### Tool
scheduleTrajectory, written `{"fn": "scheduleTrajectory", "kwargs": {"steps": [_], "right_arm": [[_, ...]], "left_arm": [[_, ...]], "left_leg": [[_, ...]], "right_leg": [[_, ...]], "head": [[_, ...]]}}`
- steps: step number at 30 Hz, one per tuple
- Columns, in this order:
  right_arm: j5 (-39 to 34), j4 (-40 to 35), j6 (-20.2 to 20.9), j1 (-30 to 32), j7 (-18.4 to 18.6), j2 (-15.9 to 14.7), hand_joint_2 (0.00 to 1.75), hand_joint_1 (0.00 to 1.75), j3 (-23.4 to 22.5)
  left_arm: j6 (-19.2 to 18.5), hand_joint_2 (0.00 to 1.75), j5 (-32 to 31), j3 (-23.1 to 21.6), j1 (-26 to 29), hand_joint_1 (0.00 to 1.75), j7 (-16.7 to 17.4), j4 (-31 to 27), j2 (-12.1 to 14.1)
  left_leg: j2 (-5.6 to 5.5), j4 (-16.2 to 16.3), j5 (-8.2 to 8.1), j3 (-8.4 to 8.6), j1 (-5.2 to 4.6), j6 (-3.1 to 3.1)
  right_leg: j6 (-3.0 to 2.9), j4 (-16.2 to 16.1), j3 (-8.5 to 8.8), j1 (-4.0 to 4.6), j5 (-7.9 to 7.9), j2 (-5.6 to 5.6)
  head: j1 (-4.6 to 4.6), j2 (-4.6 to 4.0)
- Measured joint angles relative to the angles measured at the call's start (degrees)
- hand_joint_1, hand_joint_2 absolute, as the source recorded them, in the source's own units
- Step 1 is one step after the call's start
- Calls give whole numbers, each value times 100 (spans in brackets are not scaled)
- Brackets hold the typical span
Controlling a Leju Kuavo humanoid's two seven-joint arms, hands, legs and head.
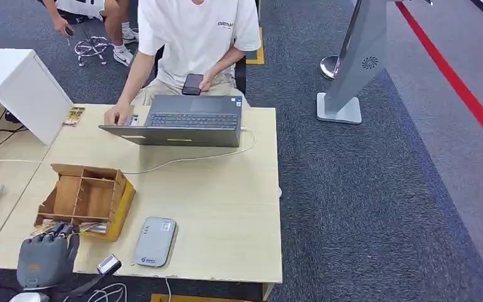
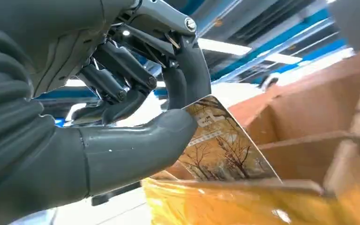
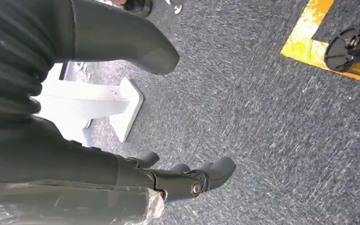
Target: Pass the card to the sensor for recognition and then transmit it.
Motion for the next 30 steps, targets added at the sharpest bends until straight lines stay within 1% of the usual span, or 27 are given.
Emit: {"fn": "scheduleTrajectory", "kwargs": {"steps": [3,4,5,6,10,12,15,18,21,23,25,27,29,30], "right_arm": [[-35,0,0,0,22,-2,175,0,-11],[-57,0,0,2,26,-2,175,0,-18],[-66,0,0,3,35,-4,175,0,-37],[-66,0,0,4,35,-2,175,0,-55],[-123,0,-2,5,39,-2,175,0,-92],[-142,0,-2,10,39,-2,175,0,-114],[-173,0,-18,6,35,-2,175,0,-160],[-184,0,-17,7,31,-2,175,0,-197],[-153,0,-9,9,15,-2,175,0,-212],[-60,0,-2,2,-11,-2,175,0,-212],[9,0,5,-11,-35,-2,175,0,-208],[74,0,16,-7,-66,-2,175,0,-190],[185,2,41,-26,-120,-2,175,0,-151],[218,2,55,-46,-142,-2,175,0,-122]], "left_arm": [[2,175,-169,-672,246,175,703,-391,402],[-4,175,-276,-914,362,175,974,-590,573],[-37,175,-413,-1285,482,175,1319,-935,768],[-70,175,-492,-1537,562,175,1509,-1178,923],[-81,175,-772,-2313,827,175,1906,-2085,1440],[-201,175,-778,-2591,907,175,1951,-2570,1680],[-409,175,-778,-2892,1003,175,2031,-3151,1962],[-444,175,-767,-3066,983,175,2146,-3562,2159],[-490,175,-622,-3125,830,175,2179,-3822,2266],[-588,175,-379,-3125,435,175,2177,-3902,2257],[-695,175,-337,-3059,76,175,2183,-3891,2216],[-783,175,-352,-2942,-380,175,2183,-3712,2146],[-935,175,-454,-2735,-1067,175,2179,-3140,2085],[-940,175,-485,-2624,-1361,175,2155,-2821,2082]], "left_leg": [[-1,0,0,-1,1,0],[0,0,0,-1,1,0],[-1,0,0,-1,1,0],[-2,0,0,-2,0,0],[3,0,0,-1,1,0],[0,0,0,-1,1,0],[1,0,0,-1,1,0],[-1,0,0,0,1,0],[-2,0,2,2,2,-3],[-21,0,7,0,1,-3],[-20,0,7,4,1,-3],[-22,1,16,5,1,-3],[-41,1,28,0,2,-11],[-40,1,32,0,2,-15]], "right_leg": [[0,0,-1,1,0,0],[0,0,-2,1,0,0],[0,0,-2,1,0,0],[0,0,0,0,0,-1],[0,0,0,2,0,4],[0,0,1,0,0,0],[0,0,1,0,0,0],[0,0,2,0,0,-1],[0,0,-8,2,0,-2],[0,0,9,1,0,-22],[-1,0,11,2,2,-23],[-3,0,7,1,7,-26],[0,0,9,2,13,-41],[-8,1,7,1,23,-38]], "head": [[0,0],[-2,0],[0,0],[0,0],[0,0],[0,0],[0,0],[2,0],[0,0],[0,0],[2,0],[-2,0],[7,0],[9,0]]}}
